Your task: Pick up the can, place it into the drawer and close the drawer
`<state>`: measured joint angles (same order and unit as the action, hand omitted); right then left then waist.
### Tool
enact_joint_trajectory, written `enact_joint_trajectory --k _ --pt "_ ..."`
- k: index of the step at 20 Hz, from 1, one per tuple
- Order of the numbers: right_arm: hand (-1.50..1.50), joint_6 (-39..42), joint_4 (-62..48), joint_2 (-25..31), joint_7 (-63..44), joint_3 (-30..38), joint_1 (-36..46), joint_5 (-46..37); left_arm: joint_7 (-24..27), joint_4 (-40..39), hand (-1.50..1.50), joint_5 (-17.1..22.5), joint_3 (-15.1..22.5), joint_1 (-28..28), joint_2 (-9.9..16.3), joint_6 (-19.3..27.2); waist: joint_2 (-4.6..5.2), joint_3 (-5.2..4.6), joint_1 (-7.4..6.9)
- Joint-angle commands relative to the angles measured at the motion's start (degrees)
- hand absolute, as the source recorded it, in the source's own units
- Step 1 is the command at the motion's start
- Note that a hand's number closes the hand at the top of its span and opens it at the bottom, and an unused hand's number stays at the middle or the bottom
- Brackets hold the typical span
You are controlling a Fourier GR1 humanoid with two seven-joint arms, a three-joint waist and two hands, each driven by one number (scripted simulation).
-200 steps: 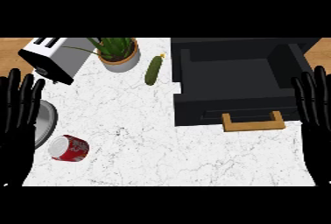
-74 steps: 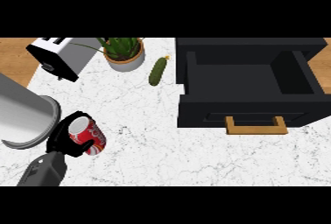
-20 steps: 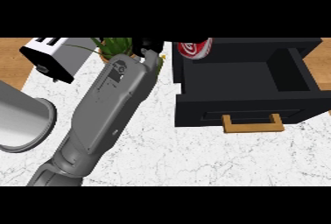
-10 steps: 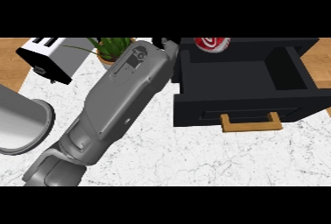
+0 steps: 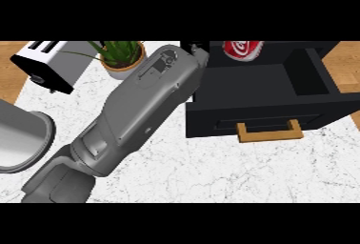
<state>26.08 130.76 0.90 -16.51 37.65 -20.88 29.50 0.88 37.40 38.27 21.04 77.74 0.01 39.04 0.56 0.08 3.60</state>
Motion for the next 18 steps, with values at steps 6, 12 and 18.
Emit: enact_joint_trajectory --k 6,12,18 --pt "-1.5 -0.25 -0.96 2.38 -1.08 2.18 1.13 2.84 2.0 -5.76 1.5 8.15 5.91 2.29 -0.01 1.12 0.2 0.02 0.81" --pt "-1.5 0.29 -2.55 2.66 -0.76 1.68 2.32 1.73 5.76 -10.41 -1.5 9.45 8.56 2.23 -0.01 0.96 0.48 0.06 1.23" --pt "-1.5 0.18 1.15 0.33 -0.64 0.48 0.93 1.56 5.47 -11.94 -1.5 12.5 10.32 3.59 -0.01 3.77 0.48 0.04 1.58"
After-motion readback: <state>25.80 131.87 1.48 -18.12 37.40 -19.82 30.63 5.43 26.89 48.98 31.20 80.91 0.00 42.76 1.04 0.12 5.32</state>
